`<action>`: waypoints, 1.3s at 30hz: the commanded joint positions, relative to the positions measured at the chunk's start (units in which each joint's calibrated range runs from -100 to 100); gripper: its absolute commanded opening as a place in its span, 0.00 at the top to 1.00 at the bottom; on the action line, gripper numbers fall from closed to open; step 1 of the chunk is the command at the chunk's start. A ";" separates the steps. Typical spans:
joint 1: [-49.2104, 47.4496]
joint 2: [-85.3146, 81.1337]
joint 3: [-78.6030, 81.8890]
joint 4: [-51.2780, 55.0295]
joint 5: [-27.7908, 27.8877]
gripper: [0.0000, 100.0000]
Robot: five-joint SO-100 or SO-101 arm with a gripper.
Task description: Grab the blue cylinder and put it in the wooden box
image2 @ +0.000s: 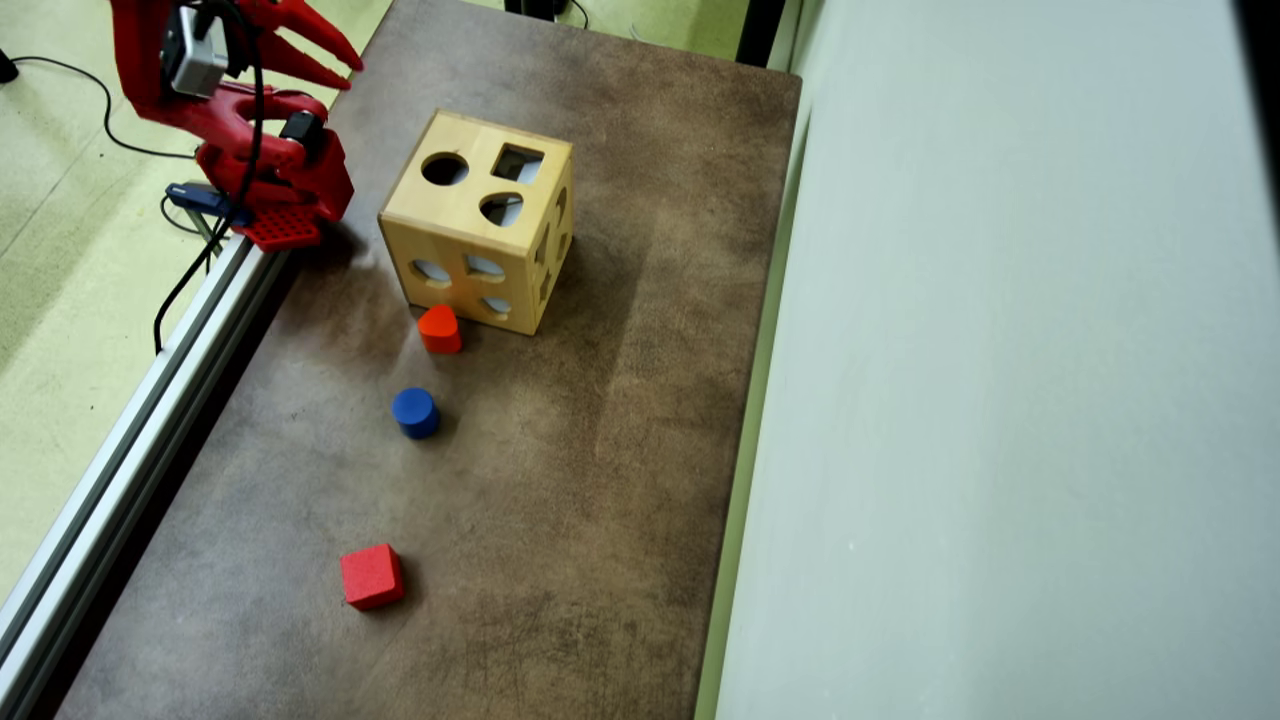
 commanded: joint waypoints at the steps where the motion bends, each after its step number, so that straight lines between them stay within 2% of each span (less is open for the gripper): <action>1: 8.36 6.45 -1.21 -6.81 0.54 0.89; 10: 22.92 22.07 -1.12 -19.84 8.11 0.88; 15: 27.08 33.37 -1.21 -20.88 11.58 0.79; 20: 28.79 36.85 -1.03 -20.88 12.01 0.71; 35: 28.79 56.47 -0.76 -21.21 11.97 0.71; 39: 28.87 61.99 -1.03 -25.95 11.97 0.71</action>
